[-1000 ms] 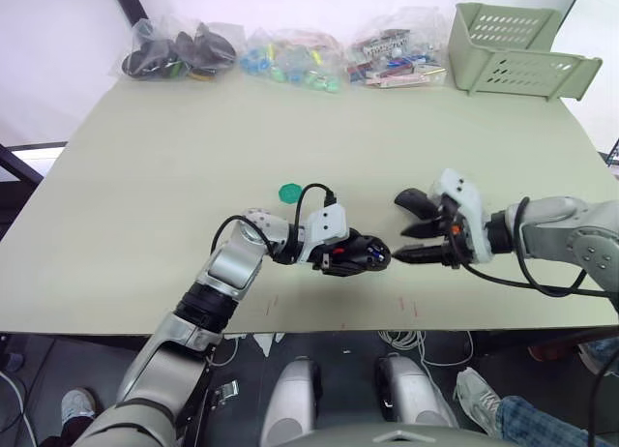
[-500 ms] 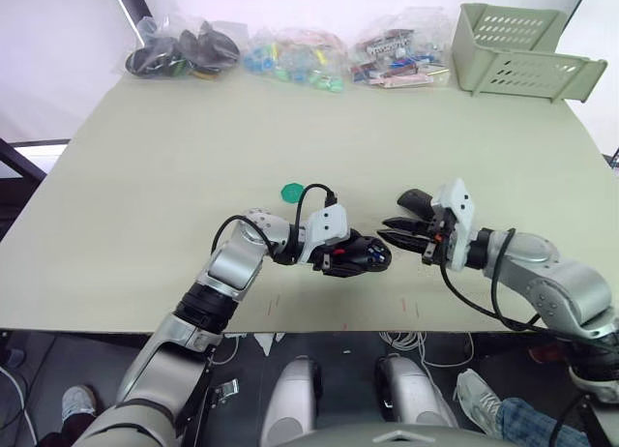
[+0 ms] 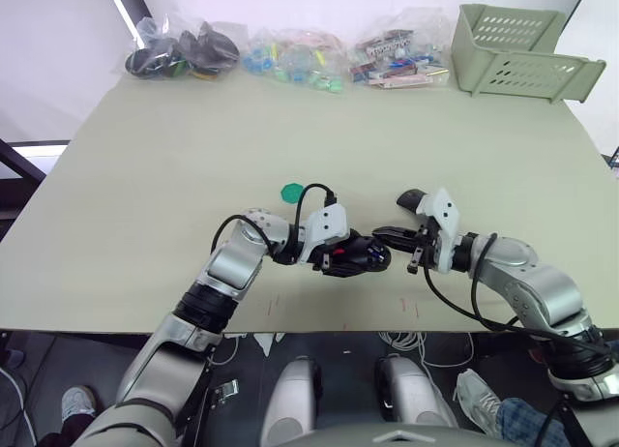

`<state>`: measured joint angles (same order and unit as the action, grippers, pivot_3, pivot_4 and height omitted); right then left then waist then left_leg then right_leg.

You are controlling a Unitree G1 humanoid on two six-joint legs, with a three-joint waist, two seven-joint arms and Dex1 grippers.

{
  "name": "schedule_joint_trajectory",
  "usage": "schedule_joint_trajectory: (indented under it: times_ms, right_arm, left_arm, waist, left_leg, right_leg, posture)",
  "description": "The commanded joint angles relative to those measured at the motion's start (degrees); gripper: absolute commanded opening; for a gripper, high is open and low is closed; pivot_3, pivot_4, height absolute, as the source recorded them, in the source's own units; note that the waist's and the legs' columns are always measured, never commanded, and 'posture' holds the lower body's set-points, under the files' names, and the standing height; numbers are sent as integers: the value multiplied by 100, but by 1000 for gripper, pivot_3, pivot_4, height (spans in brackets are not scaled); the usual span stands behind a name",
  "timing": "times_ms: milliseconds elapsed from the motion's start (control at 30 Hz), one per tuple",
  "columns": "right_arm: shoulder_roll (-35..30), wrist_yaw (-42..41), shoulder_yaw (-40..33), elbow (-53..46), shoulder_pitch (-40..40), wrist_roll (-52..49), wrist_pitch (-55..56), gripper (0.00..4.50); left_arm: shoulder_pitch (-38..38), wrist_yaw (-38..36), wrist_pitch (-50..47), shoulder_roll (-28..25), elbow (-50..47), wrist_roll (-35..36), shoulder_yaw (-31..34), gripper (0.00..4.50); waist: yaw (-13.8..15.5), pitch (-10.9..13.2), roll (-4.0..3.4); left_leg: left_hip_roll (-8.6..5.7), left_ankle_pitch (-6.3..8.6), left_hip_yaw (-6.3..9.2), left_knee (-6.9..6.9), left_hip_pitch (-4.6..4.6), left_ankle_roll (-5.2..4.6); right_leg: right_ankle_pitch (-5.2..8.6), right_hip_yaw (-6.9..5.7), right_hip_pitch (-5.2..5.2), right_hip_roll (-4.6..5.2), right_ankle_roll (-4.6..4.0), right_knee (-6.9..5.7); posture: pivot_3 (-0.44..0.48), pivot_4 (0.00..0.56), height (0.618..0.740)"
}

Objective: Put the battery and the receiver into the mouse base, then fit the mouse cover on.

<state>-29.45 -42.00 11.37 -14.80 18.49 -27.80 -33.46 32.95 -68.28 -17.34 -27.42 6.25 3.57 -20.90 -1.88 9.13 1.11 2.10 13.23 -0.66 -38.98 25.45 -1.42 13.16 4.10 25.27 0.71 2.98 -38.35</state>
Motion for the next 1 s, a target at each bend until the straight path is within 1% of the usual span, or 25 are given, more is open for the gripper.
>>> schedule_joint_trajectory:
  times_ms: [33,600,833,933,1000]
  right_arm:
    - [75,-81,-8,-15,-7,131,168,7]
    - [234,-246,-34,192,-139,415,264,7]
    - [287,-251,51,406,-183,683,338,7]
    - [283,-254,60,547,-227,770,371,7]
    - [290,-269,69,633,-265,814,414,7]
  left_arm:
    - [1,15,-54,-34,-101,-1,-27,2988]
    - [55,46,-18,-12,14,-17,-2,2988]
    - [47,63,-34,-4,2,-9,-6,2988]
    - [53,70,-29,-2,19,-14,-6,2988]
    - [61,77,-24,6,33,-17,-9,2988]
  waist:
    - [0,0,0]
    - [0,0,0]
    - [-1,0,0]
    - [-1,0,0]
    - [-2,0,0]
  left_leg:
    - [0,0,0,0,0,0]
    - [0,0,0,0,-13,0]
    - [0,0,-1,0,-14,0]
    - [0,0,-1,0,-21,0]
    - [0,1,-2,7,-46,1]
  right_leg:
    - [0,0,0,0,0,0]
    - [0,0,-13,0,0,0]
    - [0,0,-14,0,0,0]
    - [0,0,-19,0,0,0]
    - [1,1,-43,0,-2,3]
  posture:
    - [0,150,740]
    - [0,150,740]
    - [0,150,740]
    - [0,150,740]
    - [0,150,740]
